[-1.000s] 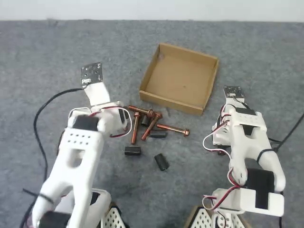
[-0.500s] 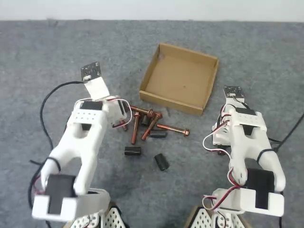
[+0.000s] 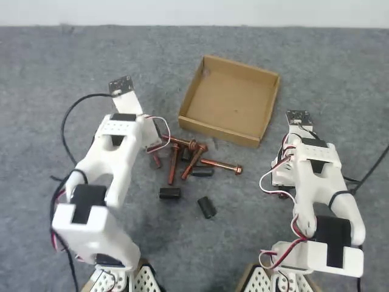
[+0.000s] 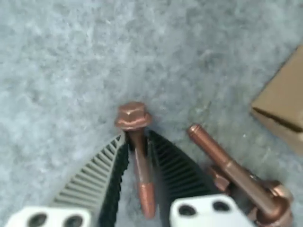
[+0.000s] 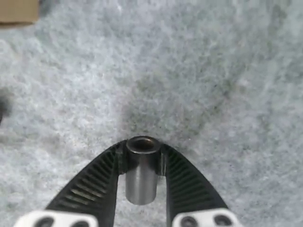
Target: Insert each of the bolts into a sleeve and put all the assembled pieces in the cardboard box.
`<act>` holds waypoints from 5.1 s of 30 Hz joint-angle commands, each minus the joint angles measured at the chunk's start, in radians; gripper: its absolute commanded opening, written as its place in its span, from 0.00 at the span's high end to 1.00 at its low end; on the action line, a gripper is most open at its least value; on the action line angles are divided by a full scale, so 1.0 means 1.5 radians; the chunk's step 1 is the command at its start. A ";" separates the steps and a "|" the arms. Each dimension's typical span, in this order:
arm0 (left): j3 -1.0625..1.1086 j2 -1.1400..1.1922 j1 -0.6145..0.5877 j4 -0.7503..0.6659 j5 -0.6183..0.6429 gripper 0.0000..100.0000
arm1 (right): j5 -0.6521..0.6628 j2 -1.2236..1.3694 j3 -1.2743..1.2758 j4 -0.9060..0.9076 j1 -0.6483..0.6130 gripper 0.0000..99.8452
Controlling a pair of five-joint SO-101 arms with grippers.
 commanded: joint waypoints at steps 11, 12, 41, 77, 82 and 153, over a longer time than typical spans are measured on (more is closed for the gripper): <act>-0.238 0.151 -0.007 0.186 0.003 0.98 | 0.013 0.002 -0.032 -0.014 -0.010 0.99; -0.238 0.151 -0.007 0.186 -0.004 0.99 | 0.013 0.002 -0.032 -0.014 -0.010 0.99; 0.150 -0.181 -0.026 -0.066 -0.157 0.99 | 0.015 -0.006 -0.032 -0.013 -0.012 0.99; 0.164 -0.181 -0.035 -0.092 -0.162 0.99 | 0.019 -0.085 -0.081 -0.676 -0.158 0.99; 0.163 -0.181 -0.035 -0.093 -0.162 0.99 | 0.014 -0.112 0.007 -0.769 -0.177 0.99; 0.163 -0.182 -0.035 -0.109 -0.162 0.99 | -0.098 0.270 0.374 -1.708 -0.319 0.99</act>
